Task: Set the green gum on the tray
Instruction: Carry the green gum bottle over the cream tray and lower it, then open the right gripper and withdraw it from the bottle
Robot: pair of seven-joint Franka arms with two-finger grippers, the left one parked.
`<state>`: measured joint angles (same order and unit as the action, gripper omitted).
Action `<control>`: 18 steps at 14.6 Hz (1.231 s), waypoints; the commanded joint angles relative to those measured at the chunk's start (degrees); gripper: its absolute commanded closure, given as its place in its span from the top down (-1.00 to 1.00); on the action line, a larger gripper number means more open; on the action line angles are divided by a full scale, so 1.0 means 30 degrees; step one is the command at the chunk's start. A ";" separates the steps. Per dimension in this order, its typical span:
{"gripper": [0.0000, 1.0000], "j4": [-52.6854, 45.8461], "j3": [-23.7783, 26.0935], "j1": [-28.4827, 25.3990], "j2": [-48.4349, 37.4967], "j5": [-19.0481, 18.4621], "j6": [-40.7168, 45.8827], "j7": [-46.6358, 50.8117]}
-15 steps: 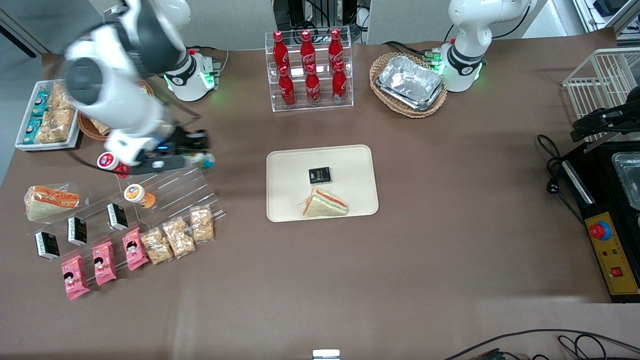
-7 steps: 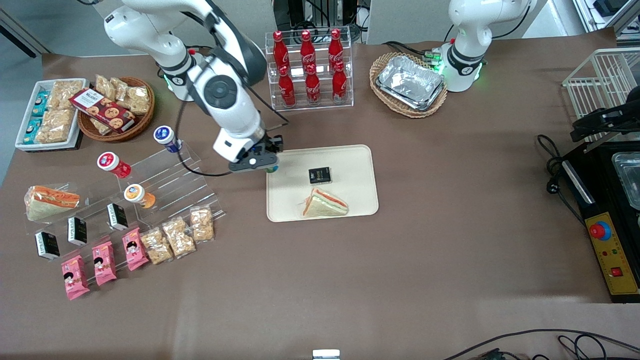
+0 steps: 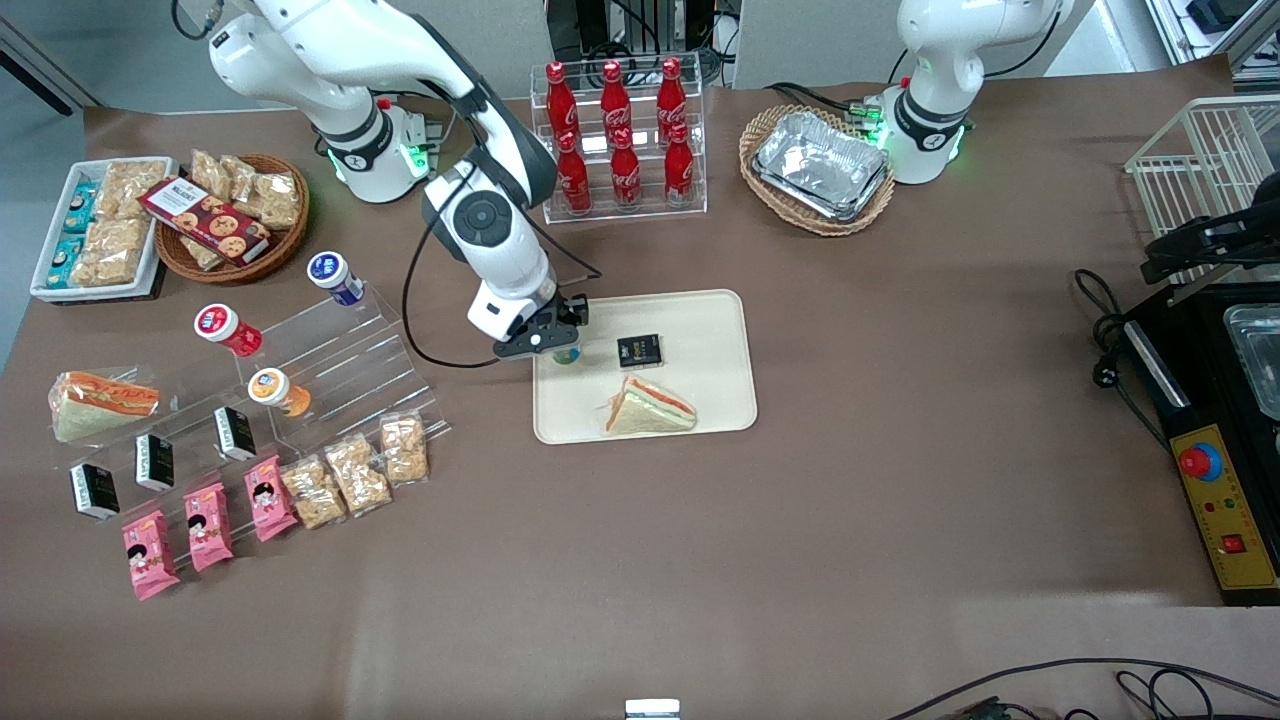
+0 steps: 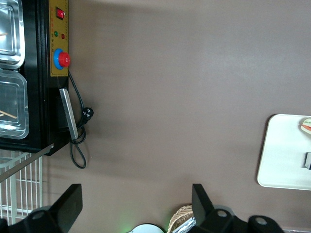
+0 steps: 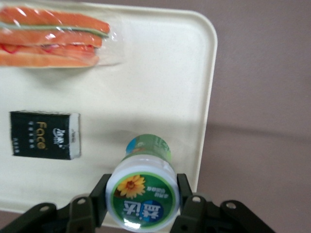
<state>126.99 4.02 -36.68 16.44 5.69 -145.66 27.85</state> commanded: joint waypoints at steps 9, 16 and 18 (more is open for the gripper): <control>0.99 -0.0318 -0.0342 0.0010 0.0295 0.0358 -0.0492 0.0179; 0.99 -0.0639 -0.0402 0.5419 -0.4683 0.0329 0.5917 -0.3972; 1.00 -0.1631 -0.0402 0.7558 -0.5565 0.0329 0.8173 -0.4798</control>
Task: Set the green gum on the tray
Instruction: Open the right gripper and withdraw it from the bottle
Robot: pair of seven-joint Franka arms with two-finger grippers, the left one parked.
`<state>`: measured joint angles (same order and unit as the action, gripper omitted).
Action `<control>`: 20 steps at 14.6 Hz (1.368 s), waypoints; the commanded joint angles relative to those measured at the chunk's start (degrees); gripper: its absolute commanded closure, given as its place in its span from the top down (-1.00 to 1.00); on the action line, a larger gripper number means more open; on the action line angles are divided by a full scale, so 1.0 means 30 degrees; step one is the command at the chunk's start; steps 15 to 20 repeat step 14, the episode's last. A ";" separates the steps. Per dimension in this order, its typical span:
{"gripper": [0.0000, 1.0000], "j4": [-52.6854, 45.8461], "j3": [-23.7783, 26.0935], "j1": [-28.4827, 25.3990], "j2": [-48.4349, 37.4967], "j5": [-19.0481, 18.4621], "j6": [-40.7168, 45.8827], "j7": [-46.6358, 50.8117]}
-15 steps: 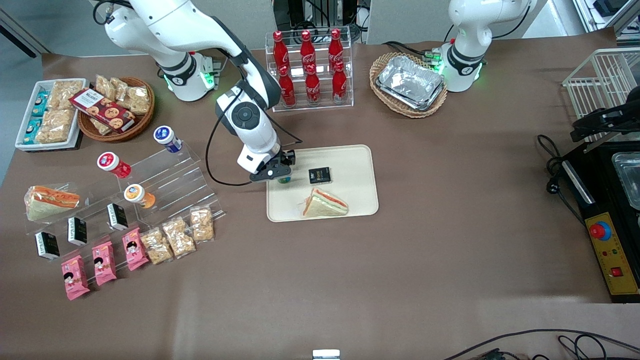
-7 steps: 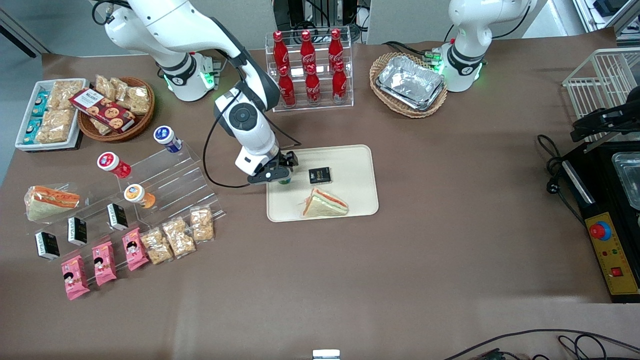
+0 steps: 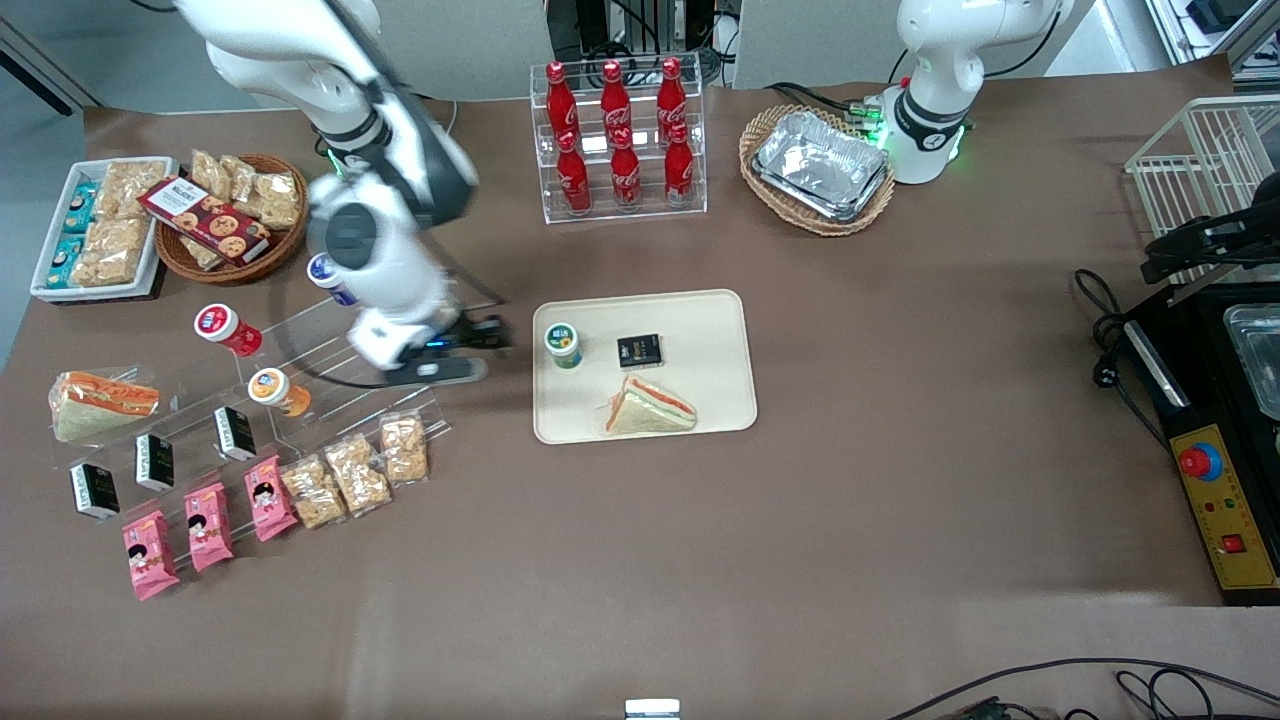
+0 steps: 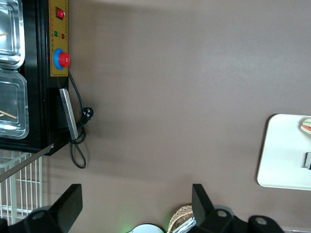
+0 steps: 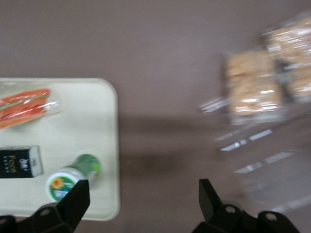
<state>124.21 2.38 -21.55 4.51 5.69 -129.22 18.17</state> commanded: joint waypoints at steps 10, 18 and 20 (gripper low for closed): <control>1.00 -1.0456 0.0085 0.7708 -0.0890 -0.0051 1.1251 -0.3566; 1.00 -1.1842 0.0114 0.7974 -0.0772 -0.1367 1.2019 -0.3566; 1.00 -1.1842 0.0114 0.7974 -0.0772 -0.1367 1.2019 -0.3566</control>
